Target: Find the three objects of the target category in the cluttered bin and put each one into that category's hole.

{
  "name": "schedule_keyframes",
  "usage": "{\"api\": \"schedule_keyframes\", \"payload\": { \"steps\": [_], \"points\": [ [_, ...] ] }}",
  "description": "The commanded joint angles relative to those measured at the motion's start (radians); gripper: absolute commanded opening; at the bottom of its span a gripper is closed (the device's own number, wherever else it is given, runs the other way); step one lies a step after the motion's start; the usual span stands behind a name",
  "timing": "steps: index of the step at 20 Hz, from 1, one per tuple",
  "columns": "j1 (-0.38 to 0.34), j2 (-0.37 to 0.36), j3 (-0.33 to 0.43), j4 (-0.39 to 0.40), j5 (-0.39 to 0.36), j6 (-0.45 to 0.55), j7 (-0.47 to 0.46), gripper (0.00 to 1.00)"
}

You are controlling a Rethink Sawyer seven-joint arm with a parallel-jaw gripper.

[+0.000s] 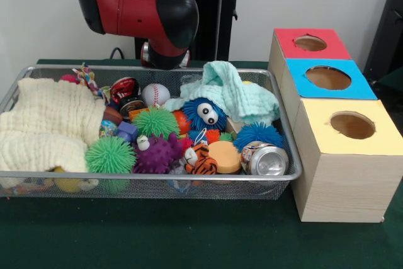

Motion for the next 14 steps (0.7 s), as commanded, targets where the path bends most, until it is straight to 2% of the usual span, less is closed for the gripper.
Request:
{"api": "schedule_keyframes", "payload": {
  "steps": [1,14],
  "points": [
    [-0.055,0.332,0.067,-0.435,-0.079,-0.576,0.133,1.00],
    [-0.063,0.338,0.072,-0.468,-0.064,-0.535,0.130,1.00]
  ]
}}
